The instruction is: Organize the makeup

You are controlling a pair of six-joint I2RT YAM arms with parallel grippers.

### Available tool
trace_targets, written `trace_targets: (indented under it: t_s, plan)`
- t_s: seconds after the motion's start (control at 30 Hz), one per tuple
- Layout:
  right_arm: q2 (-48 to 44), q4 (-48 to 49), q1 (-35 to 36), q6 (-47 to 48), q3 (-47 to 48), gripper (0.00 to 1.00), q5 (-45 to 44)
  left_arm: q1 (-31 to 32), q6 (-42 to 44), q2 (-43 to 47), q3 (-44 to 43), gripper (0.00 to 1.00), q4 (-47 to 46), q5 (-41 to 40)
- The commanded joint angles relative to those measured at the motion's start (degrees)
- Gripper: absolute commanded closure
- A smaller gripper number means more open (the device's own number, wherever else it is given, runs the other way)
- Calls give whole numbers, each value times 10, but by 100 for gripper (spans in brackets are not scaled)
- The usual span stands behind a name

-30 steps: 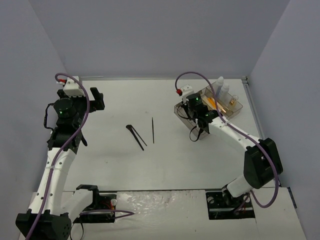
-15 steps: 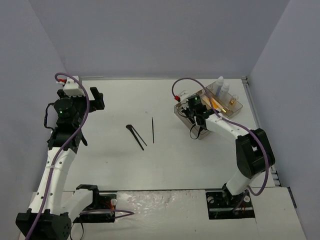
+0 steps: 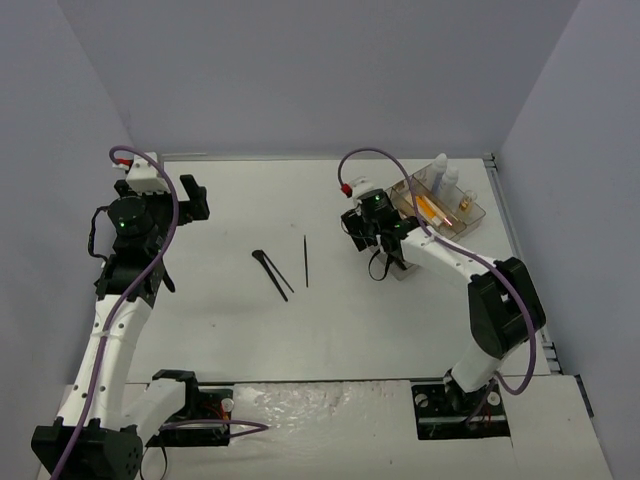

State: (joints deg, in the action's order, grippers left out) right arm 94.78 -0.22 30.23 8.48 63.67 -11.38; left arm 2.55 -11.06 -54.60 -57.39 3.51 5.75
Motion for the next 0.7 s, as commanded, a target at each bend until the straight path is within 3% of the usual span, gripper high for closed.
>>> trace_targets:
  t_s: [0.0,0.13,0.33,0.67]
  plan:
    - [-5,37,73,-140,35,32,-69,-6,-11,-2,-18,3,-48,7]
    - [50,44,124,-242,69,32,-104,-6,-12,-2,-15,3,-50,2]
    - [137,59,172,-289,126,33,-116,-6,-12,-2,-14,3,-50,-1]
    - [251,73,180,-325,175,52,-111,-7,-13,-5,-15,3,-47,-4]
